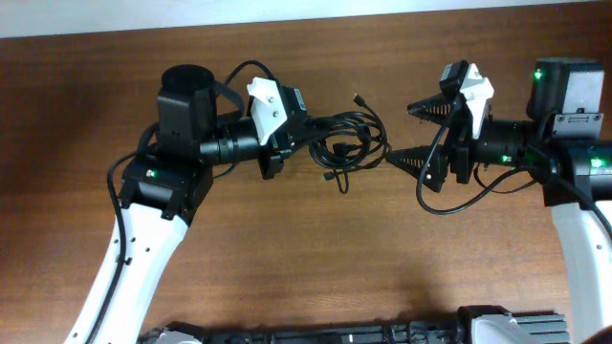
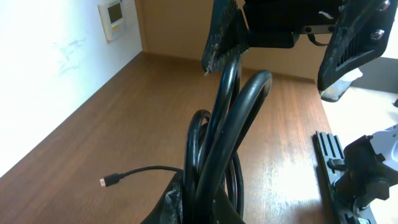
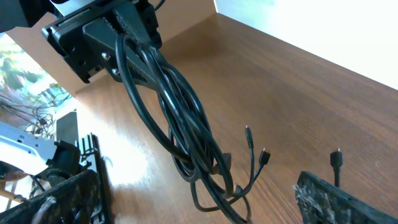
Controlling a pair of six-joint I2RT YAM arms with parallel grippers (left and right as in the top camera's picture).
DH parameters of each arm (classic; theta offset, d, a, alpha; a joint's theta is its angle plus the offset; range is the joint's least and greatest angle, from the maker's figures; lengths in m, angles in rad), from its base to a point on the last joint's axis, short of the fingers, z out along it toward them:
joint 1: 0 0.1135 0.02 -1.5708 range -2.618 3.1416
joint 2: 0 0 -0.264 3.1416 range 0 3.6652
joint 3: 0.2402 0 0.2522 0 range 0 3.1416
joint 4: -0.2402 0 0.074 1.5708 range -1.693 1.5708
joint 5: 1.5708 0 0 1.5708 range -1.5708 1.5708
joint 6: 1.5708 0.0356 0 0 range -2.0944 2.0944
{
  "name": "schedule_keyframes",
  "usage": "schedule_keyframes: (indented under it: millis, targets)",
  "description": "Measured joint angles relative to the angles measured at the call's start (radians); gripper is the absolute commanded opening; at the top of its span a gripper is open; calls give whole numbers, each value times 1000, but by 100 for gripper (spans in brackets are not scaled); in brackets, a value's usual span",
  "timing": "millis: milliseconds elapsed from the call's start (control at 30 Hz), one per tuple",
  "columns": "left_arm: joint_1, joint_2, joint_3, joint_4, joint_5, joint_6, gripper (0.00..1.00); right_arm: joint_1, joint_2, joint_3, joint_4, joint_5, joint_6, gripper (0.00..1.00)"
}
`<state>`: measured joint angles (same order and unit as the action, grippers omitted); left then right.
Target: Untangle cables
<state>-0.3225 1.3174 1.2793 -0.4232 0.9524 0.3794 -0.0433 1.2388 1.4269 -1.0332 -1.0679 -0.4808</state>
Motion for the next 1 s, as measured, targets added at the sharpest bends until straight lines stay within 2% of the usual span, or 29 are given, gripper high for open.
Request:
schedule_keyframes:
  millis: [400, 600, 767, 1000]
  targets:
    - [0, 0, 0, -30, -5, 2, 0, 0, 0, 0, 0, 0, -2, 99]
    - [-8, 0, 0, -145, -120, 7, 0, 0, 0, 0, 0, 0, -2, 99]
    - [-55, 1, 0, -138, -205, -2, 0, 0, 0, 0, 0, 2, -2, 99]
    - [-127, 54, 0, -80, -296, -102, 0, 0, 0, 0, -2, 19, -2, 99]
